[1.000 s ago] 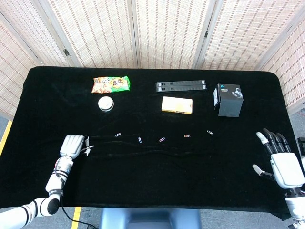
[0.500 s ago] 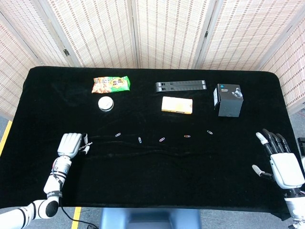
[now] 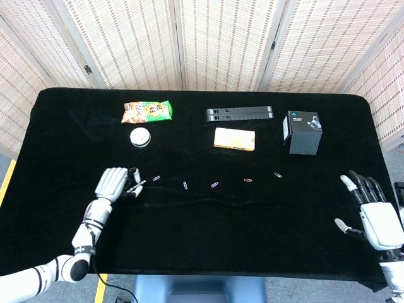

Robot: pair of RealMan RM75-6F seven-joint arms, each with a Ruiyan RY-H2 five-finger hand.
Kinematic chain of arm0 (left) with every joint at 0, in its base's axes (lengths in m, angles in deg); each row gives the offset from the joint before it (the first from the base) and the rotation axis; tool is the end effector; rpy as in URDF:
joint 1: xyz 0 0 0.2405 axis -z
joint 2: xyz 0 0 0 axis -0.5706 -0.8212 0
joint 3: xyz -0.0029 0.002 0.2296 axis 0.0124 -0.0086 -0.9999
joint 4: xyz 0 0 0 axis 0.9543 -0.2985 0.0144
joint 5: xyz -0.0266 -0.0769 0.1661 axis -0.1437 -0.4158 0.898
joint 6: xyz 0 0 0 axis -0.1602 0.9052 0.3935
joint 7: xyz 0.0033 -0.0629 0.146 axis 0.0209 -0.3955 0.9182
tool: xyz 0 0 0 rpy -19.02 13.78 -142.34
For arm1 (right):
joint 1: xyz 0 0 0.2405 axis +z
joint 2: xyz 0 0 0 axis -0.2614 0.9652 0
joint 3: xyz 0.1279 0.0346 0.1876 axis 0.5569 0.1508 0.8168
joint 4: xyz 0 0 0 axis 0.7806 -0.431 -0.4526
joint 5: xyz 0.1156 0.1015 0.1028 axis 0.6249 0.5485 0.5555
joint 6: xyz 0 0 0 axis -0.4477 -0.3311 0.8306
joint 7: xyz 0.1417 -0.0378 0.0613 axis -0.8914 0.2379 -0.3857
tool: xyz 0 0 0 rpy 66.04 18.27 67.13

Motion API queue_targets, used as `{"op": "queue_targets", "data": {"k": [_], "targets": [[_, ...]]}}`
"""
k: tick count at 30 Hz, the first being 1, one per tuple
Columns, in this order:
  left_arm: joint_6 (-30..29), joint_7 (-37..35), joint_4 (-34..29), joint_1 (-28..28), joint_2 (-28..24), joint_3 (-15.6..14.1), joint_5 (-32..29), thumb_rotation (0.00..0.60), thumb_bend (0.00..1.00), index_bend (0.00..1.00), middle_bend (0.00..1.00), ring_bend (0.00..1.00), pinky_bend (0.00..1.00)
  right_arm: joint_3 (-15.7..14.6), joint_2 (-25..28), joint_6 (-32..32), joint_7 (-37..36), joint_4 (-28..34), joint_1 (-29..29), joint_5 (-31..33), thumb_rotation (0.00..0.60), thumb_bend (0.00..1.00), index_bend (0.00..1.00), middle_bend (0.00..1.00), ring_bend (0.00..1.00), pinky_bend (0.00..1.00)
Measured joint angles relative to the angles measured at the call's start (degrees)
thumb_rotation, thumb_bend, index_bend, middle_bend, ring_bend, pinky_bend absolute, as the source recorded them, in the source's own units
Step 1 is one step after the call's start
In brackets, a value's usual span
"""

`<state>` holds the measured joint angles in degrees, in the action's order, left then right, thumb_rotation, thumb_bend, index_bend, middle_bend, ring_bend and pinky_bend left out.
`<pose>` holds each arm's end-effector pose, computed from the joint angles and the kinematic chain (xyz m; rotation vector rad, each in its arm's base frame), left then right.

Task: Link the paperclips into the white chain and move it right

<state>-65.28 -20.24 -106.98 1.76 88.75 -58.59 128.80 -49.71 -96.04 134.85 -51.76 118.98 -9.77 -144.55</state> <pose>-0.1625 0.3411 0.0175 -1.6486 -1.1434 -0.9975 -0.2744 -0.1916 0.1809 1.4527 -0.9075 0.9551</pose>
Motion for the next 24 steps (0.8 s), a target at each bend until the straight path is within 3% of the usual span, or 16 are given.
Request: {"op": "queue_targets", "data": {"k": [14, 24], "targets": [[8.1, -0.3, 13.7, 9.1, 7.6, 3.0, -2.8, 0.6, 0.58, 0.8, 1.0, 1.0, 1.0, 0.6, 0.8, -1.8, -2.9, -0.9, -0.2, 3.6, 0.591, 0.23, 0.0, 0.0, 0.0, 0.0], [10.9, -2.1, 20.3, 12.8, 11.2, 3.5, -3.1, 0.6, 0.58, 0.8, 1.0, 1.0, 1.0, 1.4, 0.8, -3.6, -3.6, -1.5, 0.1, 6.3, 0.59, 0.23, 0.0, 0.0, 0.0, 0.0]]}}
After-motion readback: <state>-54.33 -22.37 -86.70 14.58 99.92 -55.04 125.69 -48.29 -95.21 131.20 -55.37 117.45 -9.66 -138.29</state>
